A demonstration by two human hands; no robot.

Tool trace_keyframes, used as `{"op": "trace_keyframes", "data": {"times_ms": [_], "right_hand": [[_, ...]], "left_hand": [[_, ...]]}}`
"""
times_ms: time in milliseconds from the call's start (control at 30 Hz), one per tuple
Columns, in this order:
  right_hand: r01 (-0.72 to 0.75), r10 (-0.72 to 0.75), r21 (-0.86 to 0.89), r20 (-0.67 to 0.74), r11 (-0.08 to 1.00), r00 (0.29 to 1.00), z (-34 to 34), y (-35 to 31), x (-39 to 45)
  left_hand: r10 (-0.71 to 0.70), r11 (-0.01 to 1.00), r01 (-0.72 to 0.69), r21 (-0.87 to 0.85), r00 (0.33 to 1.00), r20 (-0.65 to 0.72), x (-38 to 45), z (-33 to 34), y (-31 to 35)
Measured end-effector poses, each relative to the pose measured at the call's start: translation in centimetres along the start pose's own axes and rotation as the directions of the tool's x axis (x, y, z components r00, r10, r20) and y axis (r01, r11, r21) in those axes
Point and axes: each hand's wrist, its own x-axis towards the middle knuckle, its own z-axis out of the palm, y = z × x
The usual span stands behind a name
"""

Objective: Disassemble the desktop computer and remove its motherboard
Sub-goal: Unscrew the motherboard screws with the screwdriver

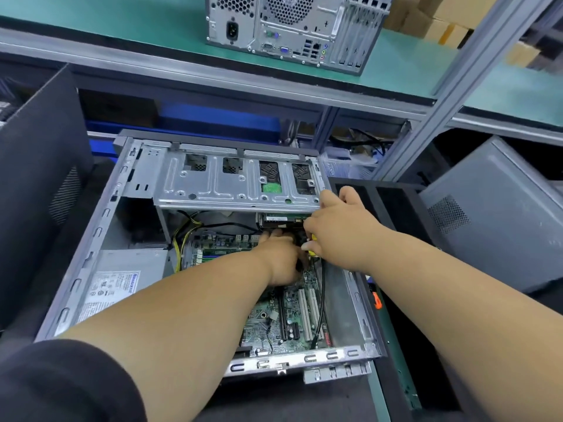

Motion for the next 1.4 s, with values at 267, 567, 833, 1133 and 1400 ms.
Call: {"op": "trace_keyframes", "data": {"times_ms": [267, 567, 833, 1133, 1400], "right_hand": [[-0.011, 0.013, 0.111, -0.02, 0.994, 1.0, 0.3, 0.8, -0.1], [-0.043, 0.037, 0.216, 0.036, 0.975, 0.999, -0.3, 0.7, -0.4], [-0.004, -0.017, 0.238, 0.084, 0.971, 0.996, 0.0, -0.3, -0.3], [-0.07, 0.066, 0.361, 0.023, 0.93, 0.998, -1.1, 0.1, -0.9], [-0.07, 0.055, 0.333, 0.055, 0.94, 0.997, -1.9, -0.1, -0.8]], "left_hand": [[-0.029, 0.997, 0.034, -0.064, 0.997, 0.066, 0.1, -0.6, -0.1], [-0.047, 0.998, 0.051, -0.042, 0.995, 0.09, 0.5, -0.5, 0.1], [-0.076, 0.997, 0.078, -0.01, 0.991, 0.107, 0.7, -0.5, 0.2], [-0.06, 0.998, 0.061, -0.008, 0.994, 0.093, 0.7, -0.5, 0.2], [-0.06, 0.998, 0.063, -0.026, 0.993, 0.105, 0.9, -0.3, 0.0]]}}
